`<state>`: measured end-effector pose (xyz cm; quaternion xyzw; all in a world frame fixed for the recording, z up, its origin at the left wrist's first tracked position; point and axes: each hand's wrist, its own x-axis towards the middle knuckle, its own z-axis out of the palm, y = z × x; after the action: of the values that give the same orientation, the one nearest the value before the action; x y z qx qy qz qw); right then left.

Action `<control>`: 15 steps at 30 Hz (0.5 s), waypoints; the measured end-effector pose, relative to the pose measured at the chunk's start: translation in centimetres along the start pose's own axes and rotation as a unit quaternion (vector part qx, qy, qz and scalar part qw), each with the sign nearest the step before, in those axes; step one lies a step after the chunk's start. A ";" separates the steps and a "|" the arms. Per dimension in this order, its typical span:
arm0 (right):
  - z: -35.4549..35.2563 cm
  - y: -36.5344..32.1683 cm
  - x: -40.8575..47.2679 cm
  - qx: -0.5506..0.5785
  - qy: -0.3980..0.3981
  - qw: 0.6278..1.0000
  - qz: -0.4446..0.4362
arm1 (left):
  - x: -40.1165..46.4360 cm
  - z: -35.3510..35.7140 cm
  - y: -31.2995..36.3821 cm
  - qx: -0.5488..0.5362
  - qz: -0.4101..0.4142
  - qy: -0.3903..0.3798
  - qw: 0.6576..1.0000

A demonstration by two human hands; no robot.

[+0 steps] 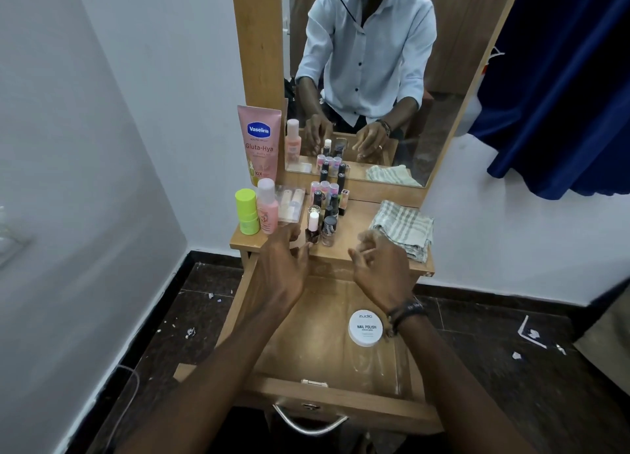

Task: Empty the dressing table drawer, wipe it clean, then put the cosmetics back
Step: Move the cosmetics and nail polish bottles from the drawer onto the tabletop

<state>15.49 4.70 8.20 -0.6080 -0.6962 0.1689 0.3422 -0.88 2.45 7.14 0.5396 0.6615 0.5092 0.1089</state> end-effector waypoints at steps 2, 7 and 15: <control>-0.6 1.4 -1.2 -0.017 -0.043 0.999 -0.009 | -0.6 -0.5 -0.6 -0.009 0.019 0.007 1.000; -0.5 4.6 -3.4 -0.190 -0.237 0.951 -0.046 | -2.8 -2.4 -1.6 -0.004 0.084 -0.022 0.996; 2.1 4.8 -5.6 -0.331 -0.338 0.879 -0.065 | -4.7 -3.4 -2.6 0.343 -0.034 -0.585 0.734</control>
<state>17.71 0.62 2.09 -0.5450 -0.8229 0.1011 -0.1247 -2.94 -3.11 4.76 0.7088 0.6149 -0.1729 0.2993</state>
